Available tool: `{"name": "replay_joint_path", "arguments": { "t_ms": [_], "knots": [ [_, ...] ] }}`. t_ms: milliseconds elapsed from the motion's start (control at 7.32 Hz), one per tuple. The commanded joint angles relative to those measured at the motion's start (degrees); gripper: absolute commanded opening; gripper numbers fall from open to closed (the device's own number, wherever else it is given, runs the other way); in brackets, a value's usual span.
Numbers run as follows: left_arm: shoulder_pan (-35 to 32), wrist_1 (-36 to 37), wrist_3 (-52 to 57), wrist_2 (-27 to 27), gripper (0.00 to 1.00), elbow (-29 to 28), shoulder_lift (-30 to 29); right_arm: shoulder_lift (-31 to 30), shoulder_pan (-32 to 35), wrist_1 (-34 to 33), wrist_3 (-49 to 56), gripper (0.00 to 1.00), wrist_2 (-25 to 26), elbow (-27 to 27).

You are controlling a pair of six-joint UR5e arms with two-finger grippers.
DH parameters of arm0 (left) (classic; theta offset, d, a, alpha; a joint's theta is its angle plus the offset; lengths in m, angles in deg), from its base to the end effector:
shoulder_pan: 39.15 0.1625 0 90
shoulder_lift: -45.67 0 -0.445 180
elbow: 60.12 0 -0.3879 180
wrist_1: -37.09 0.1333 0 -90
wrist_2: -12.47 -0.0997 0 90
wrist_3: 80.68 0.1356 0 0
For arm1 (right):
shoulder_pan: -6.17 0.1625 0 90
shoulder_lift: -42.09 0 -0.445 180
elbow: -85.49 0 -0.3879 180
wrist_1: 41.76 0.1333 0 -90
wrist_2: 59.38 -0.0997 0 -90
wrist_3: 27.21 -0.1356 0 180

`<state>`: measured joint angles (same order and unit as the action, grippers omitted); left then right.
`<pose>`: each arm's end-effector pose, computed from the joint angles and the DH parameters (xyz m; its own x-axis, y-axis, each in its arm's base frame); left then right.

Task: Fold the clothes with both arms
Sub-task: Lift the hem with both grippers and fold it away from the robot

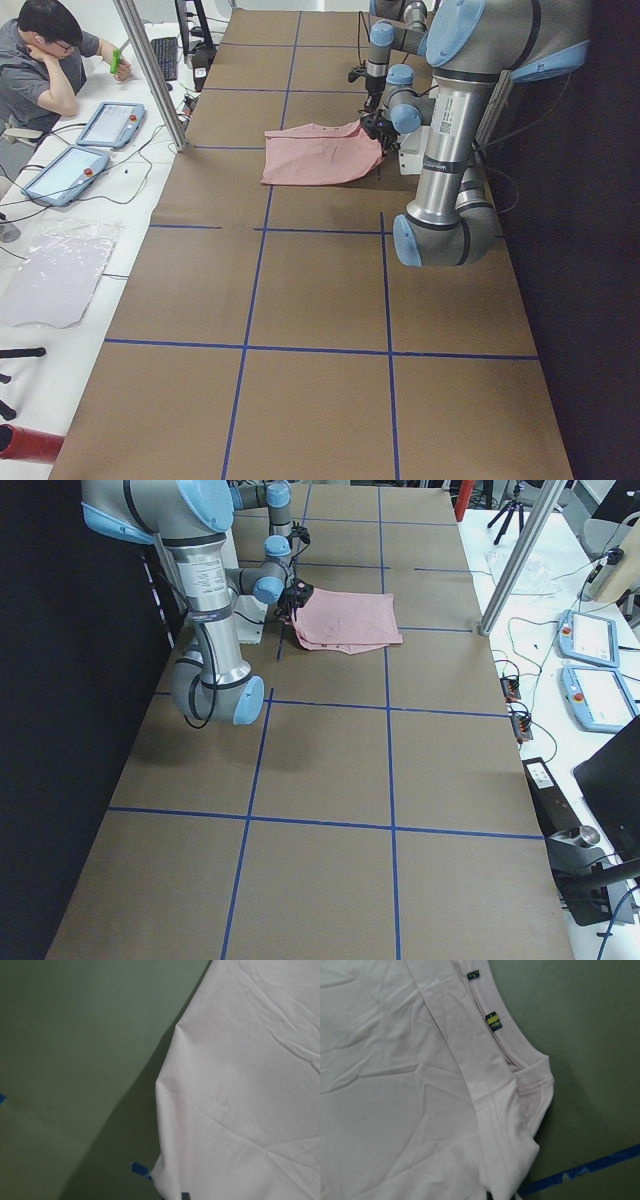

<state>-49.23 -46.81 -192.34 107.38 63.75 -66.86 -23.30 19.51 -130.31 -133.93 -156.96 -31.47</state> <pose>0.5230 -0.2166 0.2600 0.5441 -0.4702 -0.6949 0.3339 0.8811 -0.3348 -0.5511 -0.2493 0.2644 0.5243 0.4174 0.7422 -0.2892 0.9071 -0.3058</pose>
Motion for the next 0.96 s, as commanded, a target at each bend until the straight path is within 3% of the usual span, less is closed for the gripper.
{"name": "replay_joint_path", "arguments": {
  "t_ms": [0,273,546,820],
  "knots": [
    [-4.5,-1.1,5.2,0.0,0.0,-0.7,-1.5,0.8,4.0,0.2,3.6,0.0,0.1,0.5],
    [-7.7,-6.9,7.3,-0.9,0.0,-5.9,-1.5,2.2,7.3,1.4,6.6,0.0,0.2,3.1],
    [-9.9,-11.1,6.5,-1.0,0.0,-8.2,-1.6,4.1,9.0,6.9,7.5,0.0,0.3,8.4],
    [-14.4,-11.8,3.1,-1.0,0.0,-13.3,-5.8,5.2,11.2,8.2,9.5,0.0,0.7,10.7]
  ]
}}
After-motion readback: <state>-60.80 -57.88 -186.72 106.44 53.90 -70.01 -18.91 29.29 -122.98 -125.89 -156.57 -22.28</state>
